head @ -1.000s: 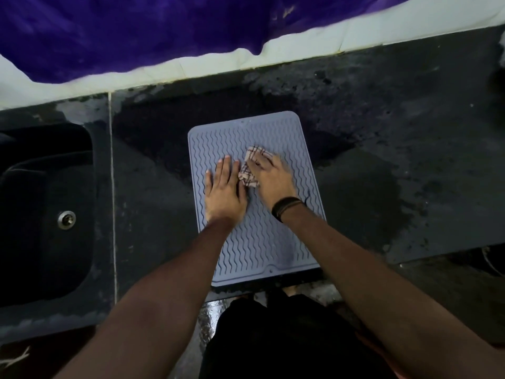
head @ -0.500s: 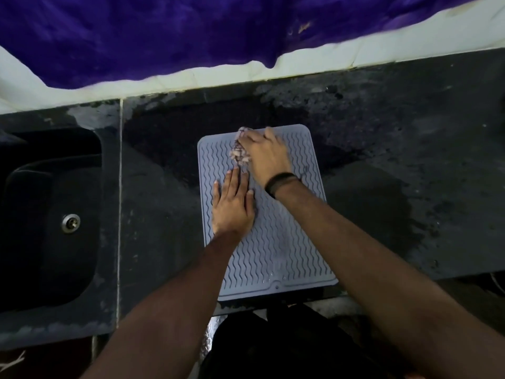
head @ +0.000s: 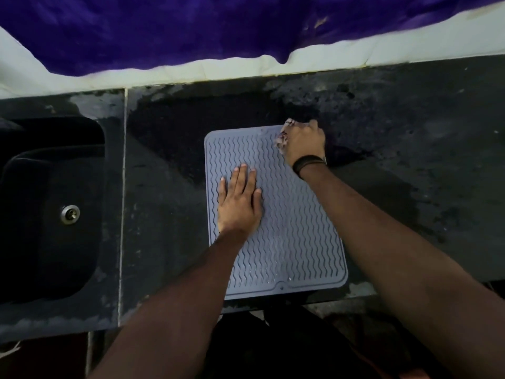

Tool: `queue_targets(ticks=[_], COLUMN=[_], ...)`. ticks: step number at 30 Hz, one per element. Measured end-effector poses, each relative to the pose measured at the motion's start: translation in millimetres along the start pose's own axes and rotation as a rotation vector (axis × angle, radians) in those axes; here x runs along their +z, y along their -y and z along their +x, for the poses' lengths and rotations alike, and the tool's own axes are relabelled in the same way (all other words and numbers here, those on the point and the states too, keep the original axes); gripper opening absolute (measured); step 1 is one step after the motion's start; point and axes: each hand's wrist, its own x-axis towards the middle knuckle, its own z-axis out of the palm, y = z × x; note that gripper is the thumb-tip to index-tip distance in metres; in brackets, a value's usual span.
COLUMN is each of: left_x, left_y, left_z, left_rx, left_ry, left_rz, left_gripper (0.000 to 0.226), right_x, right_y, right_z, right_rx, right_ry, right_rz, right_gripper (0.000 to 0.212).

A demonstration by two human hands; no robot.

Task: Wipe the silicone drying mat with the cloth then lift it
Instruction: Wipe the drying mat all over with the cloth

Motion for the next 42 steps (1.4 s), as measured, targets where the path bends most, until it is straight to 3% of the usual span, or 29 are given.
queue_targets(ticks=[2, 6, 13, 17, 21, 24, 32, 36, 42], left_x=[-1, -2, 1, 2, 4, 3, 3, 2, 1], left_y=[0, -2, 0, 1, 2, 2, 0, -1, -3], left_z=[1, 2, 0, 0, 1, 2, 1, 1, 2], left_rx=[0.000, -0.010, -0.004, -0.005, -0.005, -0.003, -0.002, -0.010, -0.023], left_ry=[0.003, 0.006, -0.021, -0.023, -0.022, -0.017, -0.001, -0.014, -0.017], left_rz=[-0.001, 0.006, 0.002, -0.004, 0.000, 0.008, 0.036, 0.021, 0.035], left_gripper=[0.057, 0.057, 0.057, 0.057, 0.057, 0.058, 0.059, 0.057, 0.057], right_x=[-3, 1, 8, -5, -14, -4, -6, 1, 11], right_y=[32, 75, 12, 12, 25, 35, 39, 49, 35], right_z=[1, -7, -14, -6, 9, -3, -9, -5, -45], right_rx=[0.014, -0.188, -0.147, -0.086, -0.041, -0.075, -0.196, -0.237, -0.233], right_ry=[-0.005, -0.034, -0.071, -0.053, -0.096, -0.010, -0.079, 0.021, 0.031], right_rz=[0.054, 0.104, 0.047, 0.102, 0.224, 0.171, 0.168, 0.185, 0.191], right_gripper=[0.032, 0.039, 0.038, 0.031, 0.041, 0.036, 0.039, 0.046, 0.042])
